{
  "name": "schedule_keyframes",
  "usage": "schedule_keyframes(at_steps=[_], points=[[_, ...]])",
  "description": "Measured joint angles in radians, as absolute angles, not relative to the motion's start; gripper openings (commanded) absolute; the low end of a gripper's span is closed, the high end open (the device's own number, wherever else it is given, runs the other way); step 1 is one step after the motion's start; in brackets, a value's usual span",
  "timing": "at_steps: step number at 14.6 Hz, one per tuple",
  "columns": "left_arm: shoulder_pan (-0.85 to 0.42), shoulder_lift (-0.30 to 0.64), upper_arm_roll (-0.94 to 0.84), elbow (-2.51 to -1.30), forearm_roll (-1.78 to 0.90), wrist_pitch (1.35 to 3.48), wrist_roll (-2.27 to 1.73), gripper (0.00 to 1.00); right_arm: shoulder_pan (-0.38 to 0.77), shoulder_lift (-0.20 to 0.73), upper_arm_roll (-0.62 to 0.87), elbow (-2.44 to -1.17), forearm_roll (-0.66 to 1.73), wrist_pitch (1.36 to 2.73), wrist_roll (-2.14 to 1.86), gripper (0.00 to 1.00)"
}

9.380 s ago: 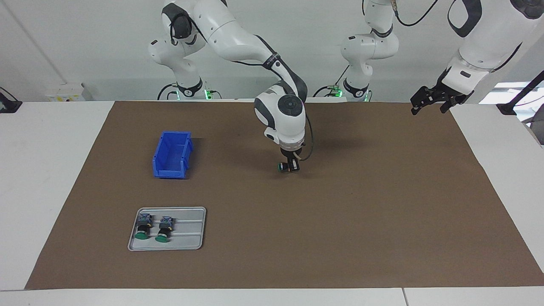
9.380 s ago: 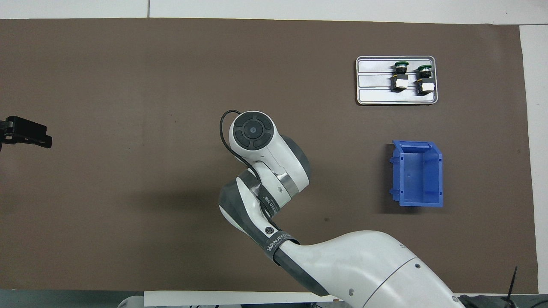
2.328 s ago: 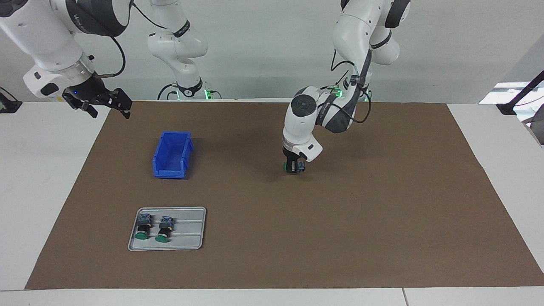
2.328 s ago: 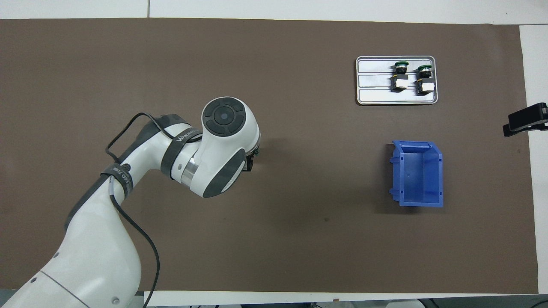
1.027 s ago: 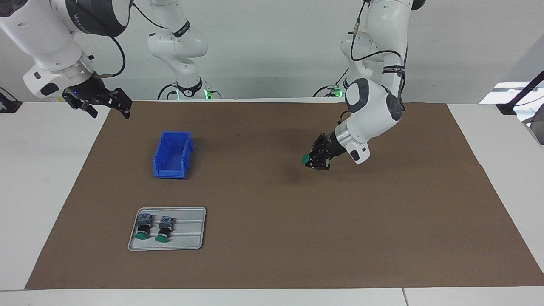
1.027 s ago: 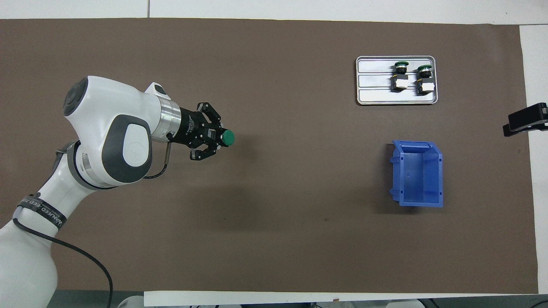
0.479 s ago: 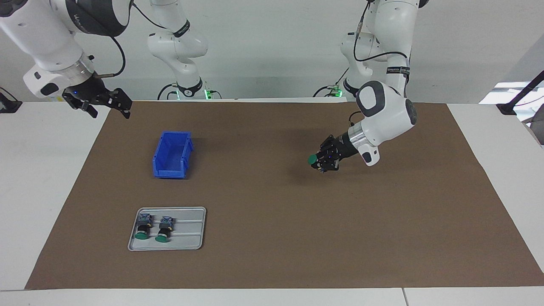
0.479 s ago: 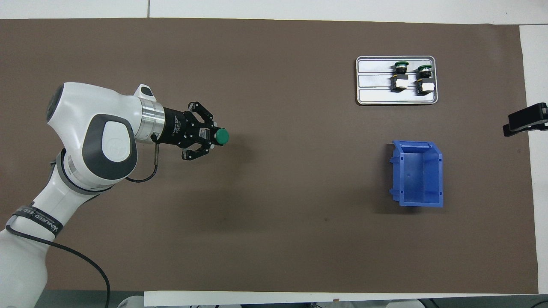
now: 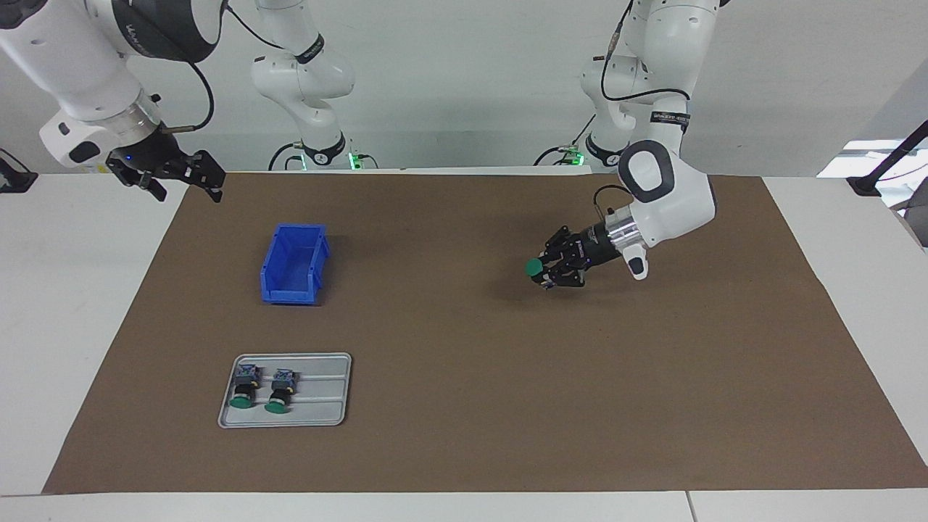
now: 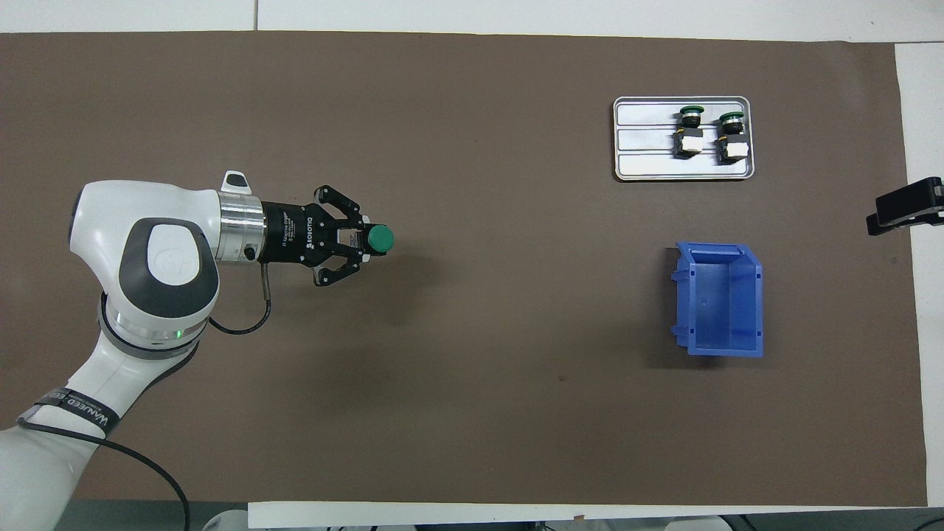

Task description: Place and press button with both arms

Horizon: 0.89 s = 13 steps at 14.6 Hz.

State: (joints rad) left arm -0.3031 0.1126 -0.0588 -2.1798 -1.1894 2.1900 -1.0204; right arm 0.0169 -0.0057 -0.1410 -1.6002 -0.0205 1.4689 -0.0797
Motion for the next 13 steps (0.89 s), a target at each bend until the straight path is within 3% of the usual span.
schedule_keyframes(at_steps=[13], points=[[-0.279, 0.179, -0.060, -2.288, -1.540, 2.156, -0.761, 0.00, 0.017, -0.006, -0.141, -1.600, -0.020, 1.469, -0.080, 0.99]])
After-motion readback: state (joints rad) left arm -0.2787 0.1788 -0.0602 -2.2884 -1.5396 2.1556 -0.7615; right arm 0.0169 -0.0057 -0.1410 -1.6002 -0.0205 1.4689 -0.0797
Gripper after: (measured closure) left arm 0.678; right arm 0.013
